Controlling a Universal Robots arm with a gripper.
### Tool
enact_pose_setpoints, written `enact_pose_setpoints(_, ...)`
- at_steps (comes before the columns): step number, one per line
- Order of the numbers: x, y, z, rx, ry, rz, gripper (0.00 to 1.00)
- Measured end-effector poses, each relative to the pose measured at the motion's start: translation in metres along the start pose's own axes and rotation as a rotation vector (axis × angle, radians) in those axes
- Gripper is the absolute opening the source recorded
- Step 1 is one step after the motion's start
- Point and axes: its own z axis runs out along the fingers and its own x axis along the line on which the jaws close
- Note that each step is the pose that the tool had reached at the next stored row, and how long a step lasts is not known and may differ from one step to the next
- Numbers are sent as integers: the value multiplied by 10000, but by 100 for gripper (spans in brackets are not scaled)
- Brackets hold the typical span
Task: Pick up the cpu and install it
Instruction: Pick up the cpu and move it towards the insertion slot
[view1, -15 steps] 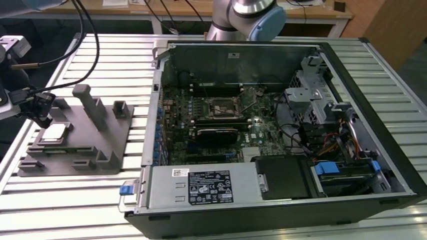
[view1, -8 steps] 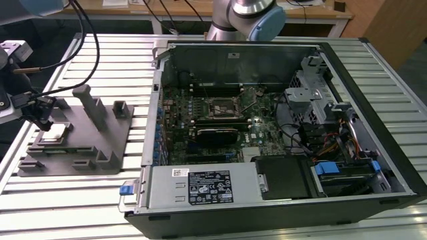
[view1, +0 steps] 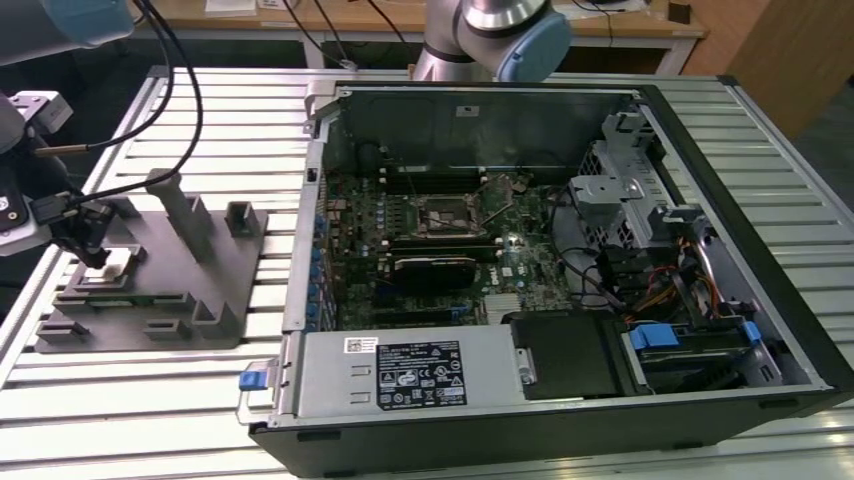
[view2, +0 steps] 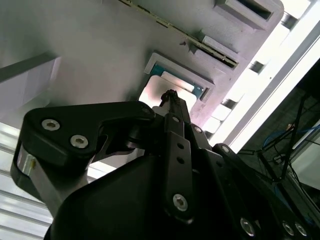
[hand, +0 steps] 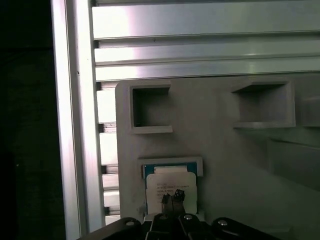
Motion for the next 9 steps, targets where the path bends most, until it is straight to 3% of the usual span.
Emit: enact_pose_setpoints(9,4,32,33,19,-1,-2,11)
